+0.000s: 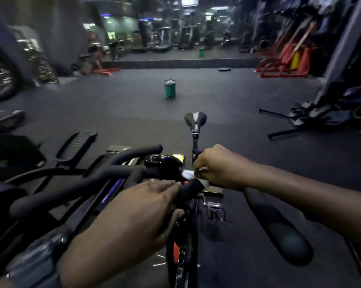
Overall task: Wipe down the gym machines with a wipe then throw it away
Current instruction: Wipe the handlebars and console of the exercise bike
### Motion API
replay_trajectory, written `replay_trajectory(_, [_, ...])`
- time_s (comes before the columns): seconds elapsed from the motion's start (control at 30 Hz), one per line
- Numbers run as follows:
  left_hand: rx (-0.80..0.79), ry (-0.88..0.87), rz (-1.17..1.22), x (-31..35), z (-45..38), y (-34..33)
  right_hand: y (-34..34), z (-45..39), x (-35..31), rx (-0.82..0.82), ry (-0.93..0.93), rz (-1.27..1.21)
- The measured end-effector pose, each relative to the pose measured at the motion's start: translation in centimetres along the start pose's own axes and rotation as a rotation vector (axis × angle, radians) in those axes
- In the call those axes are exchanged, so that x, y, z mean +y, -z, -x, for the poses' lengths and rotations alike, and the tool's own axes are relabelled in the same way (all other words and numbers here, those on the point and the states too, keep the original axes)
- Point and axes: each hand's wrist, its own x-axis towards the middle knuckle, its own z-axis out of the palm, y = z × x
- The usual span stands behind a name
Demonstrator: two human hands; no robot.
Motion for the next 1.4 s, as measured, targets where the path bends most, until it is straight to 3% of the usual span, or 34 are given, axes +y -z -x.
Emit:
replay_trajectory(0.13, [0.047,0.137,-0.115,2.5,1.2,-1.9,0.8,2.3,-0.3,0.084,0.192,-0.16])
replay_trajectory(0.23, [0.103,0.187,-0.09,3.1,1.4,-2.6,-0.2,1.0,1.5,0.098,0.154,-0.115])
replay_trajectory(0.3, [0.146,0.204,-0.02,3.2,1.5,-3.1,-0.8,-0.1,1.8,0.07,0.1,-0.141])
replay_trajectory(0.47, [0.36,0.296,0.106,3.3,1.3,-4.1,0.6,0.1,-0.6,-0.022,0.299,-0.296])
replay_trajectory(0.53, [0.39,0.344,0.087,3.8,1.2,-4.3,0.4,-0.7,1.6,-0.068,0.275,-0.199])
replay_trajectory(0.63, [0.375,0.388,0.02,4.7,0.7,-4.7,-1.4,-3.2,5.6,-0.064,0.253,-0.02])
replay_trajectory(0.73, [0.318,0.441,-0.082,5.9,-0.7,-5.0,-2.7,-4.9,6.8,-0.017,0.364,-0.068])
replay_trajectory(0.87, [0.299,0.589,-0.115,8.2,-3.1,-5.6,-1.9,-5.1,9.0,-0.089,0.508,-0.132])
replay_trajectory(1.0, [0.381,0.692,-0.119,9.5,-3.8,-6.2,-3.4,-8.1,7.3,0.015,0.584,-0.119])
replay_trajectory(1.23, [0.379,0.779,-0.127,10.7,-4.3,-6.4,-3.9,-8.2,11.2,-0.022,0.823,-0.026])
replay_trajectory(1.3, [0.405,0.806,-0.134,10.8,-4.7,-6.6,-3.8,-9.6,10.0,0.029,0.814,-0.039])
replay_trajectory(1.4, [0.448,0.807,-0.128,10.9,-4.7,-7.2,-5.2,-11.2,7.7,0.129,0.597,-0.277])
